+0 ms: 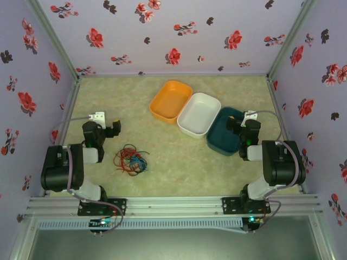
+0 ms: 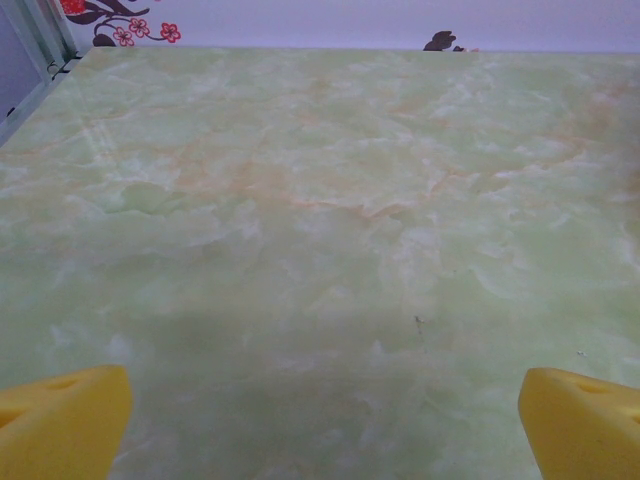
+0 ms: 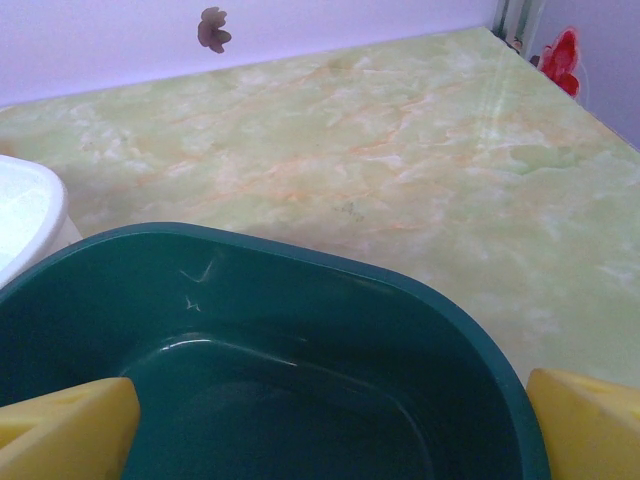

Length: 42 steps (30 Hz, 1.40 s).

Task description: Untangle the cables

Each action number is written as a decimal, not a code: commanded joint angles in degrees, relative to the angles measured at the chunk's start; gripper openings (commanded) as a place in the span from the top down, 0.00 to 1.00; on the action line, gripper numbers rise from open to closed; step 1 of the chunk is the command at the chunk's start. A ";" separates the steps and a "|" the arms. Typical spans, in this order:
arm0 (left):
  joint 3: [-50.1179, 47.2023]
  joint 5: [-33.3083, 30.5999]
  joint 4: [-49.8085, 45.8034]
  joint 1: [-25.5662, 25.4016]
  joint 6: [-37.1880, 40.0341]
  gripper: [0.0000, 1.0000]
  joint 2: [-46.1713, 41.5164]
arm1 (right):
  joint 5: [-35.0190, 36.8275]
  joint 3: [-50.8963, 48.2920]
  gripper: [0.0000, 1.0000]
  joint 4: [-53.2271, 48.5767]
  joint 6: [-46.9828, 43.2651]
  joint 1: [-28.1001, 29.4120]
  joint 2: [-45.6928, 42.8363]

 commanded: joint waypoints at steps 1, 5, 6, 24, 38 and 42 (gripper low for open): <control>1.05 -0.90 1.11 -0.10 -0.08 0.00 0.76 | 0.62 0.83 0.01 -0.32 0.01 -0.10 0.15; 0.97 -0.92 1.11 -0.13 -0.08 0.00 0.77 | 0.63 0.83 0.01 -0.32 0.01 -0.10 0.21; 1.05 -0.90 1.11 -0.13 -0.01 0.00 0.81 | 0.63 0.83 0.01 -0.32 0.01 -0.10 0.21; 0.94 -0.92 1.26 -0.14 -0.08 0.00 0.78 | 1.32 1.34 0.01 -1.54 0.19 -0.10 -0.29; 1.55 -2.30 -8.03 -0.11 -0.76 0.00 -9.62 | 5.41 4.26 0.01 -14.43 1.63 -0.01 -9.99; 1.70 -6.10 -16.49 -0.12 -6.95 0.00 -18.89 | 6.45 5.50 0.01 -20.53 2.59 0.08 -14.98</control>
